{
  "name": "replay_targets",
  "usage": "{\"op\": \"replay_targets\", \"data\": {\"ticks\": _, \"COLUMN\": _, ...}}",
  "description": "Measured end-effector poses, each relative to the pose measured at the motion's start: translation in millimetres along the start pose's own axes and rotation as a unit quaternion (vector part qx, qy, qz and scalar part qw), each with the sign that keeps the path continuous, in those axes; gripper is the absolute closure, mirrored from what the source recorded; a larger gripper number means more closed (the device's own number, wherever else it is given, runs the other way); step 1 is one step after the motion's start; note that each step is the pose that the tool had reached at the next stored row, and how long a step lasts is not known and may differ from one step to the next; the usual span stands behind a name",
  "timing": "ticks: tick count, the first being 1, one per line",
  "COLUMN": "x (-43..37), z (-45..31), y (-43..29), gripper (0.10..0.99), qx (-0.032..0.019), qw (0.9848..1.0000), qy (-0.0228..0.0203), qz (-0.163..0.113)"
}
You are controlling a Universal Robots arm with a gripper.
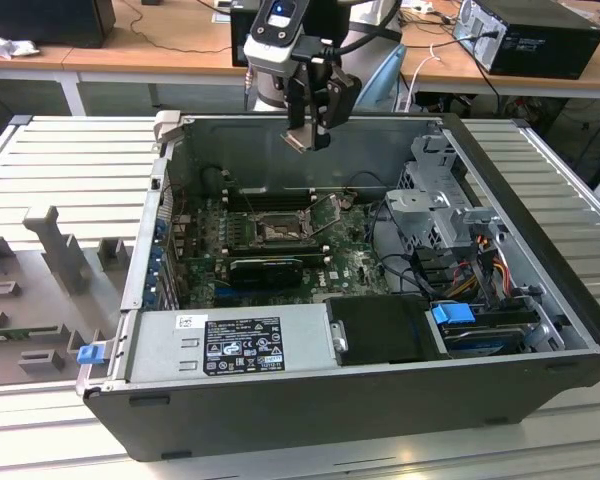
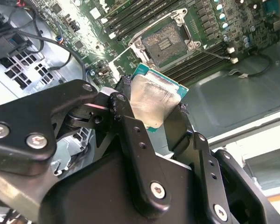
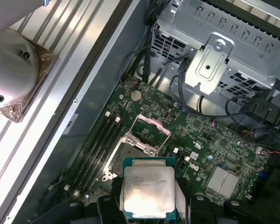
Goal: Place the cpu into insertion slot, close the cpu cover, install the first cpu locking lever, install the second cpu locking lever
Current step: 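Place the cpu into insertion slot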
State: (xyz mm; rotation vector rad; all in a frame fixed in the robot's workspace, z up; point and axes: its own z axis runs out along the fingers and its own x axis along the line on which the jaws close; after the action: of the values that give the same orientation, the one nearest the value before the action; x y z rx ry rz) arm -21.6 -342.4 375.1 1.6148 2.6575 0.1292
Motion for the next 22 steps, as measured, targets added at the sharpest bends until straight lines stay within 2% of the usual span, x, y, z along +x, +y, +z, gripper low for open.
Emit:
{"op": "replay_targets", "data": {"ticks": 10, "x": 0.0, "z": 0.1, "y": 0.0, "gripper": 0.561, "qx": -0.0007, "qw": 0.9992, "qy": -0.0034, "qz": 0.039}}
{"op": "replay_targets", "data": {"ticks": 22, "x": 0.0, "z": 0.1, "y": 0.0, "gripper": 0.561, "qx": -0.0016, "qw": 0.9959, "qy": -0.0078, "qz": 0.091}}
